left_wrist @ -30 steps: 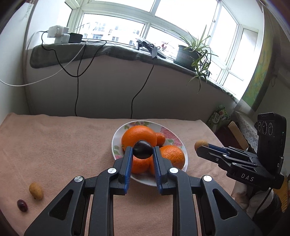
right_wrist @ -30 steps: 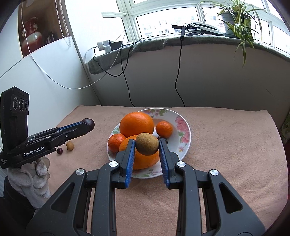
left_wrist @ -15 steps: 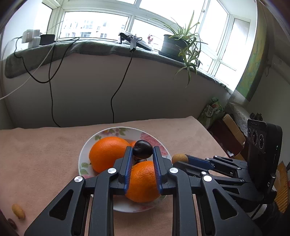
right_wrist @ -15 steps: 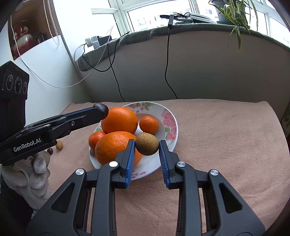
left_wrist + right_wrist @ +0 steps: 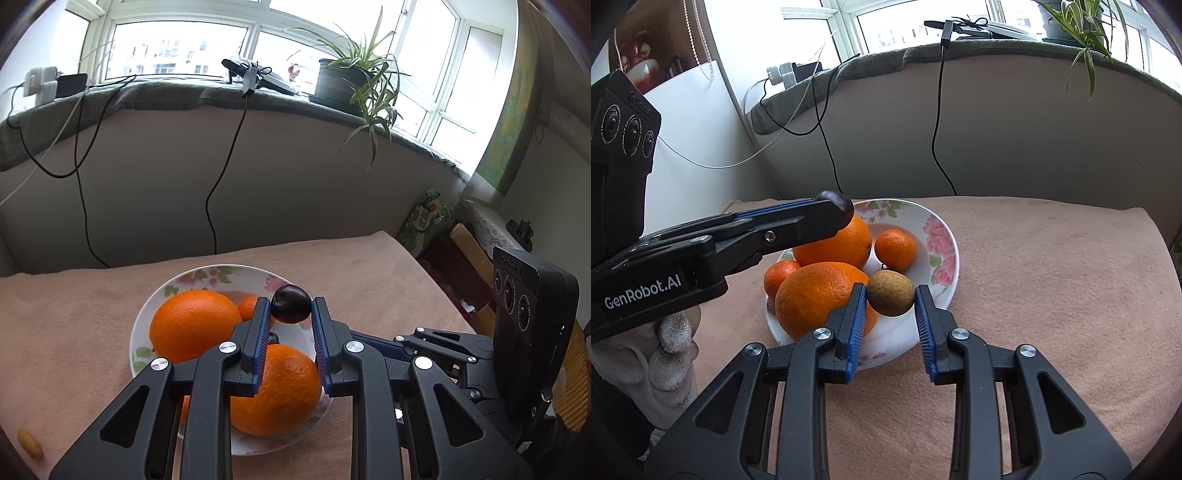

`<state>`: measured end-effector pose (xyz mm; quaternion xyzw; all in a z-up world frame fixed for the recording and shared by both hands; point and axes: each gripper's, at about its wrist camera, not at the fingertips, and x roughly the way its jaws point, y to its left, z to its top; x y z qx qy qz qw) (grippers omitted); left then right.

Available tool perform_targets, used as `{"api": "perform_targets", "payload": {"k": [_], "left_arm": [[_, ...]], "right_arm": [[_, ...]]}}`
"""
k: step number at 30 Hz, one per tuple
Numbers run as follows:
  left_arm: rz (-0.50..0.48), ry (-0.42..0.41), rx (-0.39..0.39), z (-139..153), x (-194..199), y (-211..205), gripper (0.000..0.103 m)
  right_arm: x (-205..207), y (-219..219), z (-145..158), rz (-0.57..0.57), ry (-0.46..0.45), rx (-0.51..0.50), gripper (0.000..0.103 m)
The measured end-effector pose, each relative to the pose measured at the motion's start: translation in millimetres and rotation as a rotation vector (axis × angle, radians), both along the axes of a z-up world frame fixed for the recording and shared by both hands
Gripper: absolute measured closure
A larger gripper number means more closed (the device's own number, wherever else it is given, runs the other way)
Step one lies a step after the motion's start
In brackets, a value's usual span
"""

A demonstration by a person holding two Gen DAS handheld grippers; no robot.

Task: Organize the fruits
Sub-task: 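Lower the longan and plum onto the plate and open both tools, then move both tools back to the last plum and longan on the towel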

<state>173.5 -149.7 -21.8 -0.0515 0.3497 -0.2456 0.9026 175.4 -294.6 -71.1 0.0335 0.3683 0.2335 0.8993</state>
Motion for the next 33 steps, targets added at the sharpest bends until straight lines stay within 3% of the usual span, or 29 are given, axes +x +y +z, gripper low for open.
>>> {"api": "perform_targets", "payload": {"k": [8,11,16,18,21,22,24,26,29,33], "left_arm": [[0.001,-0.006,0.006,2.0,-0.4,-2.2,0.081],[0.002,-0.009,0.006,2.3,-1.3,-3.4,0.072],[0.006,-0.015,0.016,3.5,-1.7,-4.9,0.072],[0.009,-0.016,0.016,4.0,-1.8,-4.9,0.065],[0.013,-0.021,0.016,5.1,-2.6,-5.5,0.057],[0.014,-0.023,0.019,5.4,-2.7,-5.7,0.054],[0.022,-0.025,0.024,6.0,-2.9,-5.9,0.038],[0.027,-0.023,0.021,6.7,-2.7,-5.7,0.035],[0.043,-0.008,0.032,6.1,-1.3,-5.5,0.026],[0.063,-0.008,0.055,6.5,-2.8,-5.8,0.024]], "right_arm": [[-0.1,-0.2,-0.6,0.001,-0.001,-0.004,0.074],[-0.1,-0.4,-0.4,-0.001,-0.001,-0.006,0.074],[0.3,-1.6,-0.4,-0.007,-0.004,-0.009,0.07],[0.1,-2.0,-0.1,-0.008,-0.007,-0.011,0.068],[-0.1,-3.5,0.9,-0.017,-0.013,-0.017,0.059],[-0.3,-4.4,1.4,-0.022,-0.016,-0.018,0.053],[-0.9,-5.6,3.3,-0.021,-0.022,-0.013,0.038],[-3.9,-5.5,5.0,-0.029,-0.037,-0.016,0.025],[-5.8,-5.5,6.9,-0.038,-0.045,-0.022,0.021],[-8.9,-5.8,7.8,-0.039,-0.05,-0.018,0.016]]}}
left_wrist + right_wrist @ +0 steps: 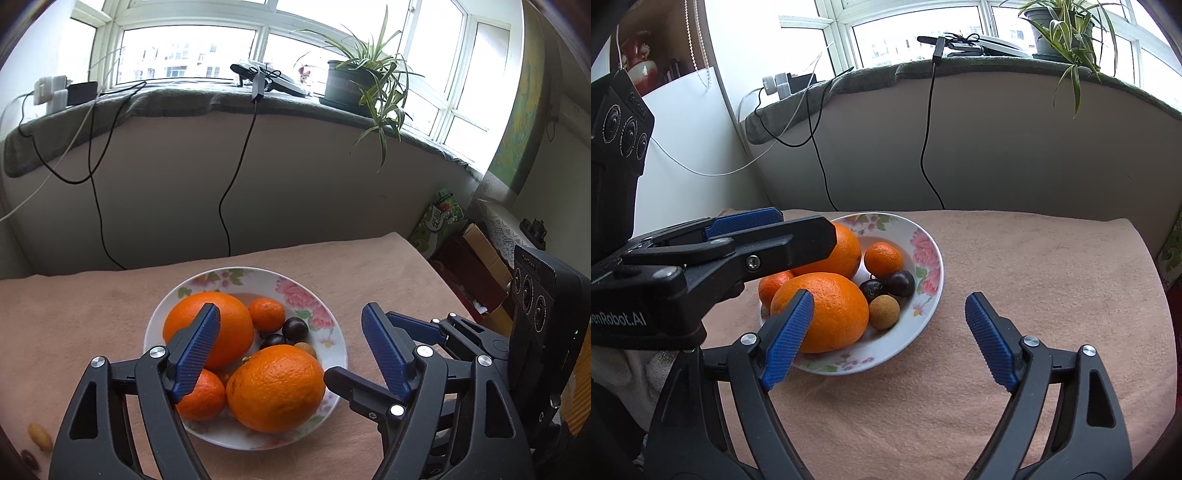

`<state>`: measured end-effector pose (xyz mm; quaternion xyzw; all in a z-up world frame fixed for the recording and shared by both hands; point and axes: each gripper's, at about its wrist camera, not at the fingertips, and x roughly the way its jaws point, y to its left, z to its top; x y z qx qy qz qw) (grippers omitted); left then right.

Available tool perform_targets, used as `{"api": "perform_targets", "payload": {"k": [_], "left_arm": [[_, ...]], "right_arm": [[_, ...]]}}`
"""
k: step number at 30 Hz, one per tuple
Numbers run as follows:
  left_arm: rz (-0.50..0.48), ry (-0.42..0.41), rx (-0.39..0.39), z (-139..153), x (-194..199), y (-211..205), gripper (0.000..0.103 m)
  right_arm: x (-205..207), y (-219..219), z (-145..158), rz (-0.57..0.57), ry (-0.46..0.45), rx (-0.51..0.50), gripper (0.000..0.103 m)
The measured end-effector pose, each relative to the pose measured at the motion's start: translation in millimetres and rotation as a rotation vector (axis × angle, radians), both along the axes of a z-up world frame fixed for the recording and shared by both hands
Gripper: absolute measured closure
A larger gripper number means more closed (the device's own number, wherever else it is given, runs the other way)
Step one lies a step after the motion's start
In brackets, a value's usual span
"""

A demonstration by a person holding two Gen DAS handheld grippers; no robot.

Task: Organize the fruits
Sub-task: 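Move both tools back to the last plum and longan on the towel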

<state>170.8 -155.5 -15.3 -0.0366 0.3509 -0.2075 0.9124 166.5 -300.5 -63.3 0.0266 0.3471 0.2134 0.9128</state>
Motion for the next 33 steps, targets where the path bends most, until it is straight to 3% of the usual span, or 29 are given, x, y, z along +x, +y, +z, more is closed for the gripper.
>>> {"api": "perform_targets", "payload": {"k": [33], "left_arm": [[0.079,-0.075,0.019,22.7,-48.3,33.3,0.022]], "right_arm": [[-34.3,18.4,19.9,0.003,-0.034,0.021,0.012]]}}
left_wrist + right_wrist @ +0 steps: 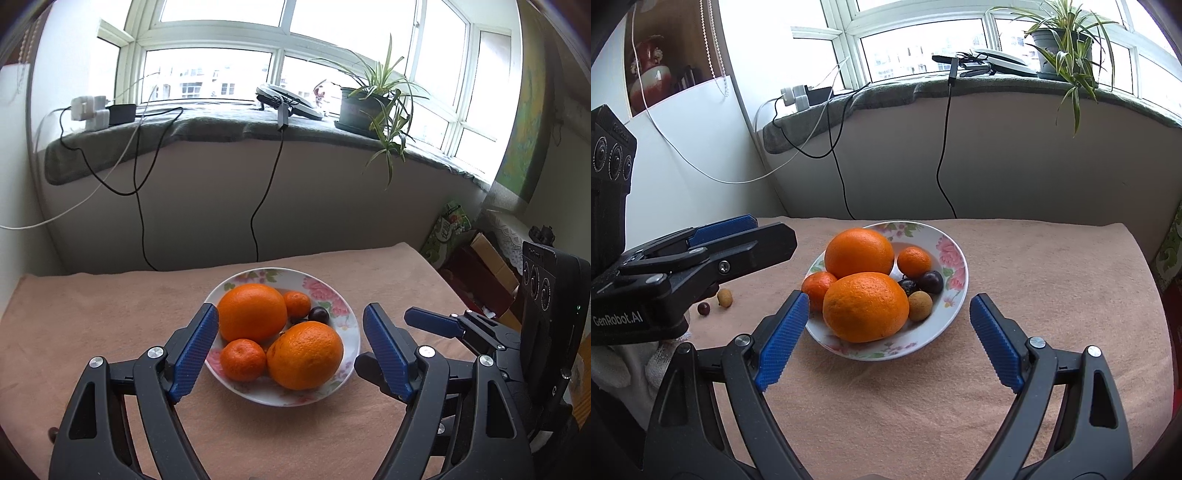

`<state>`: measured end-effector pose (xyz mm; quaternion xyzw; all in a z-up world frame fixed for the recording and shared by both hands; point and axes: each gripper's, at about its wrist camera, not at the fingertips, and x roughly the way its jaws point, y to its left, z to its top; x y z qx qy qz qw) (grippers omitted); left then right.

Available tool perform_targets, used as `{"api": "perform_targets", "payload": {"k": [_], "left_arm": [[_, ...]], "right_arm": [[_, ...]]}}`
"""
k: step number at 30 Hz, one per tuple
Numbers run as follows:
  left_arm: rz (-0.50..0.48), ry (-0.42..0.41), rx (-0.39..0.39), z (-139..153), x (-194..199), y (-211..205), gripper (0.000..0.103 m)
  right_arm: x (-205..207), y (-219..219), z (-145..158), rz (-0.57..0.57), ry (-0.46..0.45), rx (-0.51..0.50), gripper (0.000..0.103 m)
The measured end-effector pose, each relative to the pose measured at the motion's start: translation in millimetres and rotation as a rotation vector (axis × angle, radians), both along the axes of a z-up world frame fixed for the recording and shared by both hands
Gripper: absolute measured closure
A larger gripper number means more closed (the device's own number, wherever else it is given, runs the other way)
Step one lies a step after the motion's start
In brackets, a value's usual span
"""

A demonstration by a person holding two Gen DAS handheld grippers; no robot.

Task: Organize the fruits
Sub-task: 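Move both tools back to the last plum and longan on the towel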

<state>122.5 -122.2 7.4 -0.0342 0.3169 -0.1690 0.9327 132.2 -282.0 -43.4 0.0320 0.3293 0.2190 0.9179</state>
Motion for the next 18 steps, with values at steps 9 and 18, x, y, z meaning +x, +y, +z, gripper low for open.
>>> {"api": "perform_targets", "payload": {"k": [9,18], "left_arm": [[0.053,-0.023,0.003,3.8,-18.3,27.1,0.022],[0.119,-0.028,0.013,-0.2,-33.0,60.7,0.022]], "right_arm": [[-6.2,25.3,9.5,0.054,-0.012,0.001,0.012],[-9.4,55.0,14.5,0.12,-0.019,-0.009,0.012]]}}
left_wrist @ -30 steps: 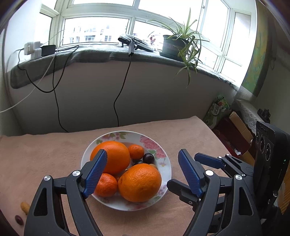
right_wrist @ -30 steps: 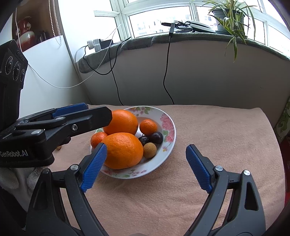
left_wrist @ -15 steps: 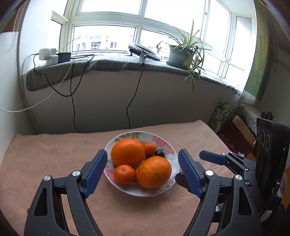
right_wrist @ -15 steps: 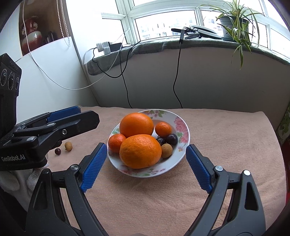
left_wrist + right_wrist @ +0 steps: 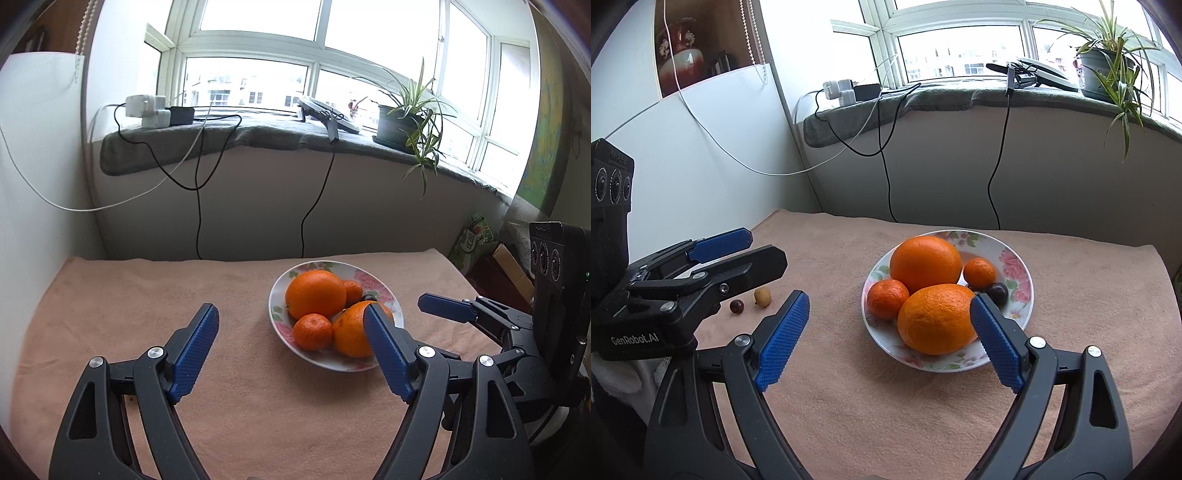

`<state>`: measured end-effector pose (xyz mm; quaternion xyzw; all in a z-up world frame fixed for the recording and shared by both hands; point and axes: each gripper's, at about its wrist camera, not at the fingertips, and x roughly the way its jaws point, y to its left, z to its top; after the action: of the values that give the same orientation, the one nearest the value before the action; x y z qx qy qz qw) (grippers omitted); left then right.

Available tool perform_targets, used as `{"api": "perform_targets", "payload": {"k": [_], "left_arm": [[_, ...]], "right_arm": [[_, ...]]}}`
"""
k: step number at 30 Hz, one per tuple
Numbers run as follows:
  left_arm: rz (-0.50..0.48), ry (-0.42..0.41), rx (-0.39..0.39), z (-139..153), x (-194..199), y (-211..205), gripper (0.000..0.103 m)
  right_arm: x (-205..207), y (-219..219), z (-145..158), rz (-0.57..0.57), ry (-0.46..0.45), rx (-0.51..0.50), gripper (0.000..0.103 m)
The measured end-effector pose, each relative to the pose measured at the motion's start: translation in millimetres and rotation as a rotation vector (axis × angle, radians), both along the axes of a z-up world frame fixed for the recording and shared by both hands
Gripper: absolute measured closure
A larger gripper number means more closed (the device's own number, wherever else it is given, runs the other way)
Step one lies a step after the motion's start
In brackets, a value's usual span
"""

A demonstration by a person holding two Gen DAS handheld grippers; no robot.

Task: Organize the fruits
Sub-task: 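Move both tools back to the last plum and longan on the towel, then close the right tool on the longan while the left tool grips the plum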

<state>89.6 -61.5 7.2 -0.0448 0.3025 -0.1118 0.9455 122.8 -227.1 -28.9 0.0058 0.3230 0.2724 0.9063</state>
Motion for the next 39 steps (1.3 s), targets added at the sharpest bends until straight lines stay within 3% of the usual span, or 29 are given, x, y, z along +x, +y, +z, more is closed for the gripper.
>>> {"api": "perform_targets", "payload": {"k": [16,27,34,39], "left_arm": [[0.201,0.005,-0.005,-16.3,-49.0,99.5,0.022],[0.259,0.134,0.001,-66.5,-64.6,140.9,0.024],[0.25,0.182,-0.021,-85.5,-56.0,151.7,0.041],[0.232,0.205,-0.037,-94.5,-49.1,154.4,0.054]], "right_arm": [[6.6,58.5,-4.5,0.105,0.006,-0.041,0.012],[14.5,123.1,-25.7,0.234,0.045,-0.08,0.012],[20.1,158.2,-46.2,0.304,0.101,-0.096,0.013],[25.6,181.9,-62.9,0.35,0.161,-0.108,0.031]]}}
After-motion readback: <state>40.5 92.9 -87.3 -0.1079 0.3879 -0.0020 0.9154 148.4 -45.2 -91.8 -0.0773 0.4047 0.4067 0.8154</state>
